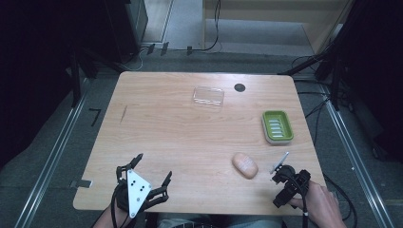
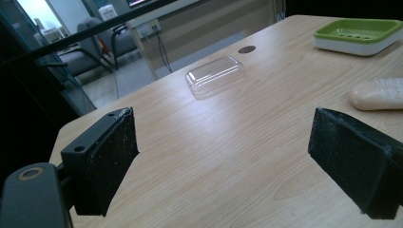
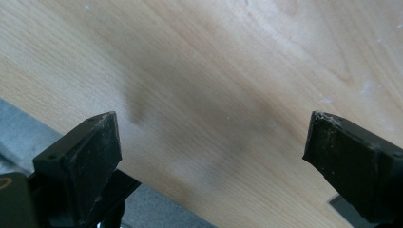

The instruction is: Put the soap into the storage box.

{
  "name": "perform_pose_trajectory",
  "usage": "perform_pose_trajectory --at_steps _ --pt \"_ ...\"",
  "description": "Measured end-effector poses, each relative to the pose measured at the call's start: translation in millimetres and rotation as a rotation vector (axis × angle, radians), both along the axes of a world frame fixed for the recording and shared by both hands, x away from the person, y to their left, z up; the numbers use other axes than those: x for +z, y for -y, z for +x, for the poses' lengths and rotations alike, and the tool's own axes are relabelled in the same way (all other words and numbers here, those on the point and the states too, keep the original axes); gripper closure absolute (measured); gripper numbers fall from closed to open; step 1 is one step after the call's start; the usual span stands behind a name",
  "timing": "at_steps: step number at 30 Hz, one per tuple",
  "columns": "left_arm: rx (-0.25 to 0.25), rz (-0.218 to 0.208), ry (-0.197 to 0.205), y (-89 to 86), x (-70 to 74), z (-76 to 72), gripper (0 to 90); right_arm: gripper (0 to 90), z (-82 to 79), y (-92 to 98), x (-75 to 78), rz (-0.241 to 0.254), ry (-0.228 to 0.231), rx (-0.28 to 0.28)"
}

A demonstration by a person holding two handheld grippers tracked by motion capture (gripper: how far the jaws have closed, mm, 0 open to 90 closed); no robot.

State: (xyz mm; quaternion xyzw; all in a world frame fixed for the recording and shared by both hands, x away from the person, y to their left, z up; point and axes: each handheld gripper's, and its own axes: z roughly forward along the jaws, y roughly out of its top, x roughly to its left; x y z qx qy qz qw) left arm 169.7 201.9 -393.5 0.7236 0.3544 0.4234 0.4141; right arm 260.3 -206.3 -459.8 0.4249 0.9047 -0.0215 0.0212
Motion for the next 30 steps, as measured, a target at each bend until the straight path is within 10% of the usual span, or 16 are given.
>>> perform_pose_trajectory --at_steps 30 --pt "0.006 0.0 -0.007 -0.9 0.2 -1.6 9.9 5.4 8.6 -18.7 5.6 0.023 0.02 0.053"
